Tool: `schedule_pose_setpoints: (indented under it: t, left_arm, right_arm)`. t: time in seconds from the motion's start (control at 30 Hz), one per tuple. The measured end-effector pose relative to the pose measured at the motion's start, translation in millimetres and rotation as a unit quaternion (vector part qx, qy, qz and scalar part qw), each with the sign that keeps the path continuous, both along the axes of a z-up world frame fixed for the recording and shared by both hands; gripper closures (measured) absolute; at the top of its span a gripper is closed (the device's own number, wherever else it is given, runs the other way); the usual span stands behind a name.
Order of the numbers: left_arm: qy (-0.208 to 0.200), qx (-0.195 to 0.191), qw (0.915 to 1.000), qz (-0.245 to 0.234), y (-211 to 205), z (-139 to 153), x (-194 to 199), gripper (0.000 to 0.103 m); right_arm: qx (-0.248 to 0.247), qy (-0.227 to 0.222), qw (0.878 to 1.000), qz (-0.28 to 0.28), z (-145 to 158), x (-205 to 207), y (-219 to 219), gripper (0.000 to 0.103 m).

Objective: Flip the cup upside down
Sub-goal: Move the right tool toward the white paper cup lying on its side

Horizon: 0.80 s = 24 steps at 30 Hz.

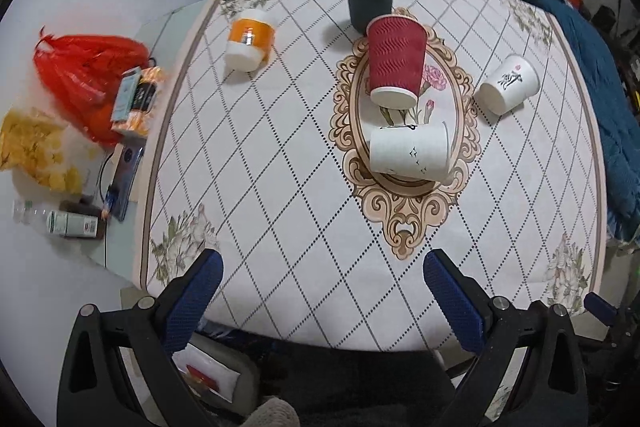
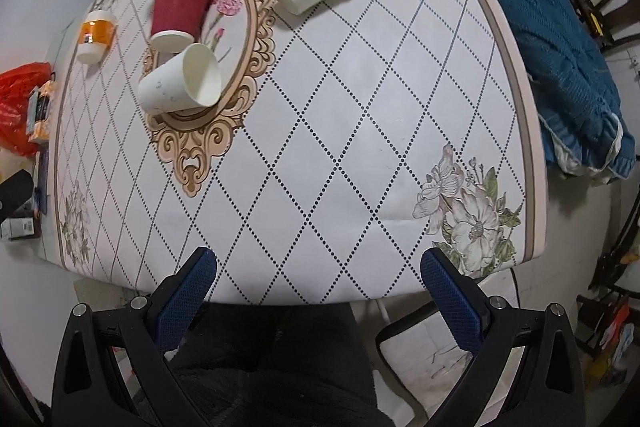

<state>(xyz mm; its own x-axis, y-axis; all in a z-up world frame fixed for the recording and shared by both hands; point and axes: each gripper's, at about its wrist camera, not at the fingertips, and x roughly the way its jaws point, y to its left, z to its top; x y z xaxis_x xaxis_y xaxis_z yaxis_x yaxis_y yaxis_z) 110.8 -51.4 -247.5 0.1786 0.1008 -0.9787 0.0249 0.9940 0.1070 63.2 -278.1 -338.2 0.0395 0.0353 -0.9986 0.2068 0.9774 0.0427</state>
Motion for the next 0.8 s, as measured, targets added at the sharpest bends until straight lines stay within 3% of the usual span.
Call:
schedule_pose_setpoints:
  t: [0.23, 0.4, 0.53, 0.63, 0.73, 0.8]
  left_arm:
    - [0.008, 0.031, 0.9968, -0.073, -12.9, -25.7, 39.6, 0.0]
    - [0.025, 0.058, 0.9843, -0.165, -24.8, -48.4, 69.7, 0.0]
    - [0.03, 0.079, 0.9576, -0.275, -44.9, -62.4, 79.5, 0.0]
    - [0.025, 0.097, 0.9284, -0.358, -59.7, -70.4, 84.6, 0.0]
    - [0.016, 0.117, 0.8919, -0.437, -74.1, -80.0, 87.9, 0.0]
    - [0.018, 0.119, 0.874, -0.471, -81.6, -86.3, 89.8, 0.0]
  right_arm:
    - [-0.004, 0.027, 0.999, -0.026, -22.5, 20.0, -7.8, 0.0]
    - [-0.011, 0.042, 0.998, -0.045, -35.3, 36.9, -11.1, 0.0]
    - [-0.017, 0.05, 0.997, -0.055, -44.7, 51.6, -10.4, 0.0]
    - [-0.025, 0.057, 0.996, -0.06, -51.1, 63.7, -9.4, 0.0]
    - [-0.032, 0.061, 0.996, -0.063, -55.9, 73.8, -8.6, 0.0]
    - [-0.035, 0.065, 0.995, -0.065, -58.0, 78.2, -8.9, 0.0]
